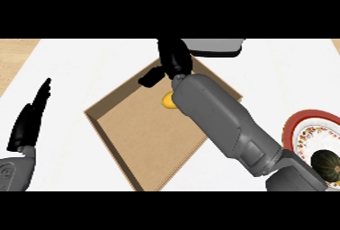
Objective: Pick the lemon from the plate and place it in the cardboard box
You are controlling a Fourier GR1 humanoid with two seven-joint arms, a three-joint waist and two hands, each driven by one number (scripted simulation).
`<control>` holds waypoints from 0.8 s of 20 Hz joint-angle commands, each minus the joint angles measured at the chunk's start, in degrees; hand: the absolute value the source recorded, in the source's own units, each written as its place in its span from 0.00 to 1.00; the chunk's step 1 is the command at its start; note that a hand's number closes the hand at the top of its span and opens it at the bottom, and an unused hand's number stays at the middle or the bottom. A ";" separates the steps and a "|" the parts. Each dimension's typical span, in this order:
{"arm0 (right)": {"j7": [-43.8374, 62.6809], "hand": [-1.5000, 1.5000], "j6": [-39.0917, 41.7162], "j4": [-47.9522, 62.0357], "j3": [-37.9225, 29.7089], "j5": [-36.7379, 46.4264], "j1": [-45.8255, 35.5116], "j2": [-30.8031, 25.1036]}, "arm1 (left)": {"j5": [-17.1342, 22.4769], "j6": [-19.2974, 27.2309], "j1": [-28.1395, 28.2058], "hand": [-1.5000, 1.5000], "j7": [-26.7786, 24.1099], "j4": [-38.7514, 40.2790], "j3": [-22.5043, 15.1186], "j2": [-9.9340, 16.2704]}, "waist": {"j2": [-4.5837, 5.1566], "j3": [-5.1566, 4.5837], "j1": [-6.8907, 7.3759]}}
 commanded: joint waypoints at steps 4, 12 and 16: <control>-10.29 0.00 -10.48 0.89 -3.94 -6.46 -1.05 0.00 | 0.05 0.40 0.51 0.50 0.29 0.17 0.42 -0.72 | -0.04 0.04 -0.52; -19.83 0.00 -5.32 -4.39 -14.13 -12.05 3.53 -3.25 | 1.08 -0.62 2.22 0.50 -0.27 0.43 3.32 1.24 | -0.92 0.06 -4.00; -17.99 0.00 -2.78 -11.79 -15.79 -12.99 10.03 -9.09 | 2.06 -1.02 5.99 0.50 0.03 -2.62 4.36 1.24 | -1.31 0.06 -4.83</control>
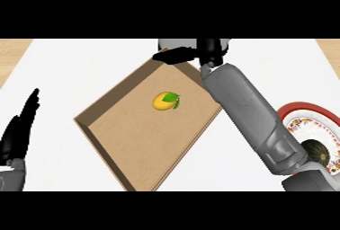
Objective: Pick the lemon from the plate and place it in the cardboard box
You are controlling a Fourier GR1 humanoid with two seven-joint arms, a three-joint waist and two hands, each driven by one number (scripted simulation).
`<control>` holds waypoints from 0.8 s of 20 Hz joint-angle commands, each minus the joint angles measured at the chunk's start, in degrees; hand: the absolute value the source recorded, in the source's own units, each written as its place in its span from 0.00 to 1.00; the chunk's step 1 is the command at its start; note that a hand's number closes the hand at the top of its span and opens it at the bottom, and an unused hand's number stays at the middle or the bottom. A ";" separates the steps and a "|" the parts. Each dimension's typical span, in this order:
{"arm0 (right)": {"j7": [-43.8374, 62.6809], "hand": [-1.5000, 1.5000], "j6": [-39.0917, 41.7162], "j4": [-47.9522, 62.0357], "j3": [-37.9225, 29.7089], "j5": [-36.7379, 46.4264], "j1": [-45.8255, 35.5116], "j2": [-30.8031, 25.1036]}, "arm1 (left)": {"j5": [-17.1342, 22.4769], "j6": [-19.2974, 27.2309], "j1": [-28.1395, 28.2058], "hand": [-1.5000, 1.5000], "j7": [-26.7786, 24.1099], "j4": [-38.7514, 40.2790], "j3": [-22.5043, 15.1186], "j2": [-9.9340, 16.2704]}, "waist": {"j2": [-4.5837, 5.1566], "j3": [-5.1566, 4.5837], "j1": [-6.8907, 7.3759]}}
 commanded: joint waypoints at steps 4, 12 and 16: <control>-0.62 0.00 5.69 -12.80 -3.02 -1.91 14.06 -10.55 | 0.65 -1.12 0.73 0.50 2.15 -1.92 1.78 1.52 | -0.46 0.02 -1.79; 0.18 0.00 18.36 -27.09 -9.40 -6.56 27.44 -24.60 | -0.02 -0.14 3.46 0.50 -0.32 -2.02 1.98 -0.23 | -0.30 -0.01 -1.30; -0.72 0.00 27.68 -27.98 -12.71 -9.18 30.84 -31.07 | -0.27 -1.03 -0.40 0.50 -0.31 0.93 2.82 1.30 | -0.13 -0.03 -1.39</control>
